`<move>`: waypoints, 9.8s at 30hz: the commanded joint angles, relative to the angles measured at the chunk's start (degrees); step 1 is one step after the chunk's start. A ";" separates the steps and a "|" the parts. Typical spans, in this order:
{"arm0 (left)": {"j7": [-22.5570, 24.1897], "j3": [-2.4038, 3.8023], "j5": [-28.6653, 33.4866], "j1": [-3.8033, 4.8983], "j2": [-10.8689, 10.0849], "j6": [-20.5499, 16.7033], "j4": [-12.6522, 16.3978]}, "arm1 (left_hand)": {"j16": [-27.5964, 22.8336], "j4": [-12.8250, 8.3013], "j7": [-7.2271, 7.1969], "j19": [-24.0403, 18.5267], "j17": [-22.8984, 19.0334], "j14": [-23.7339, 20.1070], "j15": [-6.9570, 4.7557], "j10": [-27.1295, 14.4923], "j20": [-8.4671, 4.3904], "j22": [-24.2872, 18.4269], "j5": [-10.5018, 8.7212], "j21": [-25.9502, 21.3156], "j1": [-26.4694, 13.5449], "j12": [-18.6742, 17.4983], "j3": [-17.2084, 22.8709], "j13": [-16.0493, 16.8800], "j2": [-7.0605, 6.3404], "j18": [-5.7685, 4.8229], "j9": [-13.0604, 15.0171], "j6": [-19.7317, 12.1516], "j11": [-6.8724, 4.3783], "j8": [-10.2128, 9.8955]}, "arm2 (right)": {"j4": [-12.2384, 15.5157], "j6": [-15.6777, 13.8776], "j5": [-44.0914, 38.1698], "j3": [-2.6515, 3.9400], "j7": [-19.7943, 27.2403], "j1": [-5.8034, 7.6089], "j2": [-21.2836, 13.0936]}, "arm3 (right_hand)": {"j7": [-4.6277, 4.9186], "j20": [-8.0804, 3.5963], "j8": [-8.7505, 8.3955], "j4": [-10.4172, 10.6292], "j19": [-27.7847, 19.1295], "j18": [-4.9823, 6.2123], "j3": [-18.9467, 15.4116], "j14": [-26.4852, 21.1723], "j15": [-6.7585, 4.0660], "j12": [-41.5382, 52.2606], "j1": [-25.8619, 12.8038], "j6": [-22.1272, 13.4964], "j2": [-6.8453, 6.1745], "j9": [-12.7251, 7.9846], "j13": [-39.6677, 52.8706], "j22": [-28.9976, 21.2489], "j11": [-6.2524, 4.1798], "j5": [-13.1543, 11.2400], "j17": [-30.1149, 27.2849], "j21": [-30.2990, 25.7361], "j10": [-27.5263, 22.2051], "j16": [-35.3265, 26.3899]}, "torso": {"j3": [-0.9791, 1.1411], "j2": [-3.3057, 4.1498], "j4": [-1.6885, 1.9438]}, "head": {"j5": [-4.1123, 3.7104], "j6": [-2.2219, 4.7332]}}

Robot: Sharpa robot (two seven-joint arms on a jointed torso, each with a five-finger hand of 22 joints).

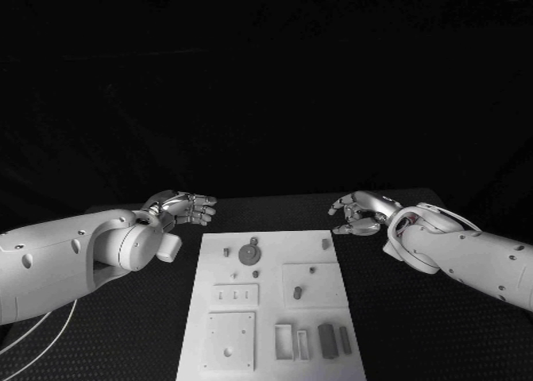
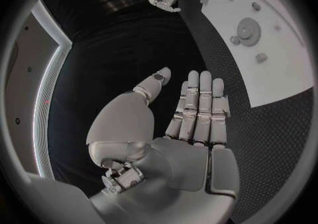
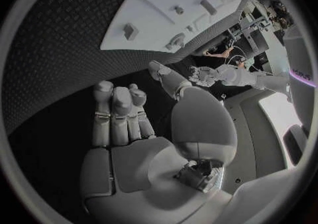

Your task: Assemble the parts on the task board

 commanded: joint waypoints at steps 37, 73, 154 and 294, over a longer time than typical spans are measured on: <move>0.75 0.00 -0.19 -0.14 0.27 1.46 -0.08 | 0.33 -0.05 0.03 -0.39 -0.14 -0.46 -0.04 -0.24 -0.16 0.83 -0.37 0.45 -0.25 -0.37 0.28 0.16 0.09 0.56 0.15 -0.14 0.06 -0.33 | -8.97 2.40 -0.47 -0.03 1.59 -5.24 6.70 | 0.03 0.29 0.95 -0.01 -0.88 2.76 0.04 -0.71 -0.30 1.01 2.70 1.18 2.00 0.24 -0.68 0.04 0.20 -5.45 0.25 -0.24 -1.41 -0.07 | 0.00 -0.12 -0.14 | 0.21 -0.83; 0.60 -0.02 -0.19 -0.15 0.39 1.57 -0.17 | 0.36 0.04 0.02 -0.42 -0.20 -0.49 -0.02 -0.21 -0.14 0.81 -0.38 0.48 -0.44 -0.38 0.23 0.24 0.20 0.55 0.22 -0.10 0.05 -0.34 | -10.50 2.56 -1.36 -0.17 0.88 -6.10 8.58 | -1.67 0.03 3.20 1.49 -0.45 2.76 4.18 -0.13 -1.79 1.44 2.65 6.55 3.31 1.01 -1.53 0.10 -1.40 -9.94 0.24 0.38 -0.67 0.15 | -0.09 -0.13 -0.19 | 0.17 -1.16; -9.15 -0.02 -11.61 -0.12 6.34 4.01 -2.44 | 3.45 6.12 -2.52 0.40 -0.06 2.14 -1.78 4.95 -1.83 0.27 -8.45 1.35 -11.40 -0.36 -3.03 1.76 -2.48 0.08 0.86 5.90 -2.12 -0.33 | 3.56 1.88 -8.84 -0.02 -11.67 -1.30 7.30 | -4.08 -1.08 6.64 2.81 0.48 2.76 11.00 0.42 -3.92 1.59 2.80 12.47 3.82 4.24 -2.18 -0.22 -3.70 -11.40 0.57 1.19 0.10 0.54 | -0.40 -1.32 -0.34 | 0.54 -0.63; -17.41 -0.05 -18.19 -2.38 12.27 6.77 -2.00 | 6.97 1.43 -4.30 -0.49 -0.73 3.05 -2.76 9.53 -2.75 0.28 3.06 2.50 -8.65 -1.38 6.16 4.73 10.29 -1.57 1.56 11.76 -3.87 -1.30 | 11.90 -1.34 -11.67 0.38 -18.66 -1.95 12.99 | -4.14 -1.54 5.88 3.17 1.58 2.76 13.87 1.33 -4.10 0.67 1.84 12.54 1.81 4.17 -3.01 -1.23 -3.80 -11.07 0.02 0.85 0.82 -0.16 | -0.52 -2.51 -0.47 | 1.65 -1.20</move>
